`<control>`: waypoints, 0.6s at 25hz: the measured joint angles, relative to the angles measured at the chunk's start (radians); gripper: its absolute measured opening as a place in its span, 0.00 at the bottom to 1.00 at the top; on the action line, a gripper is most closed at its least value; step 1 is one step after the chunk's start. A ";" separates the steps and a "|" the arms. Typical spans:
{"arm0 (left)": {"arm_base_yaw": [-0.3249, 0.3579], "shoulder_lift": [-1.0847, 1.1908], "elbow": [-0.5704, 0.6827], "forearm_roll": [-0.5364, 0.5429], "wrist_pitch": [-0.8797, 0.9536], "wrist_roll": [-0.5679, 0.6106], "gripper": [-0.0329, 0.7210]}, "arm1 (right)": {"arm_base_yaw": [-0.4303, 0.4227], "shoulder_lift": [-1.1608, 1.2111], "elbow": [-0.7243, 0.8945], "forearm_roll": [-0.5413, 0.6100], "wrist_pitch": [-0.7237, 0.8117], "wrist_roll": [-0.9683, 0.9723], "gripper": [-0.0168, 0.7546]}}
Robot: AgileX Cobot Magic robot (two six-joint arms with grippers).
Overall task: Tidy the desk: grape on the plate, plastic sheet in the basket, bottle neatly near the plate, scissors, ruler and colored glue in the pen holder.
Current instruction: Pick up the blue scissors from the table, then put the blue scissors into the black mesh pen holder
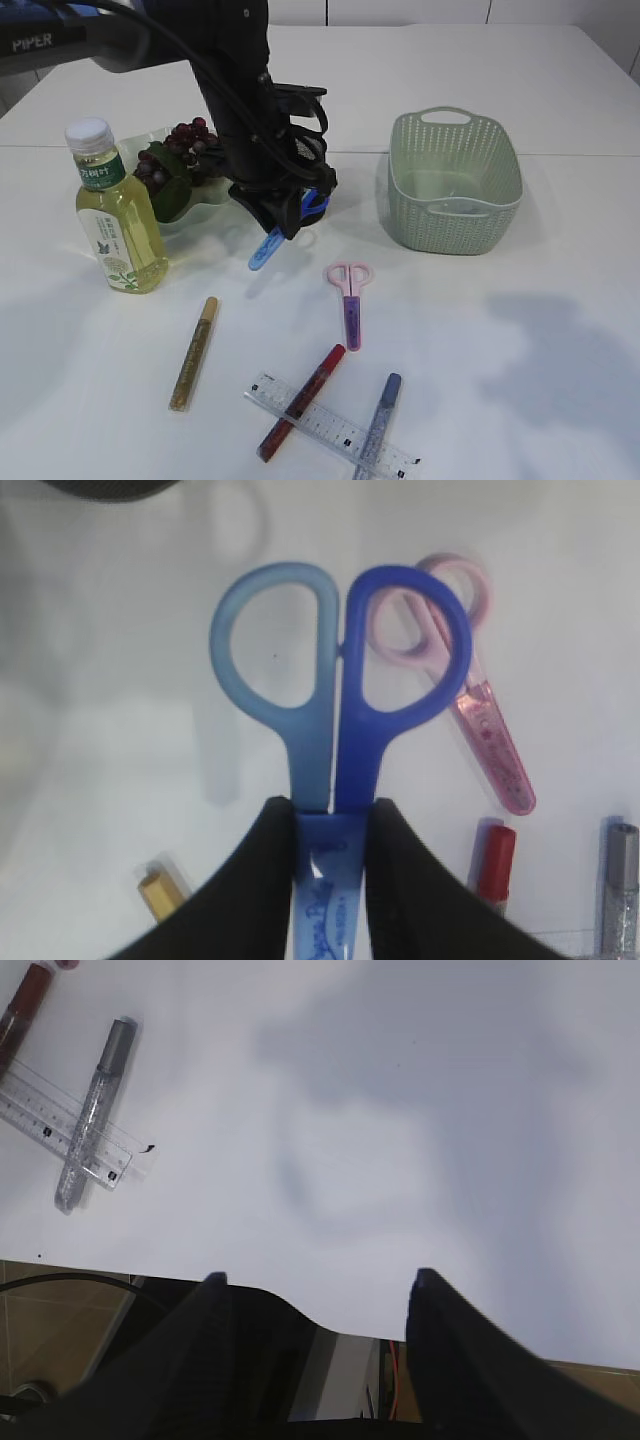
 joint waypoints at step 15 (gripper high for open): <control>-0.011 -0.172 0.186 0.002 0.002 0.000 0.23 | 0.000 0.000 0.000 0.000 0.001 0.000 0.59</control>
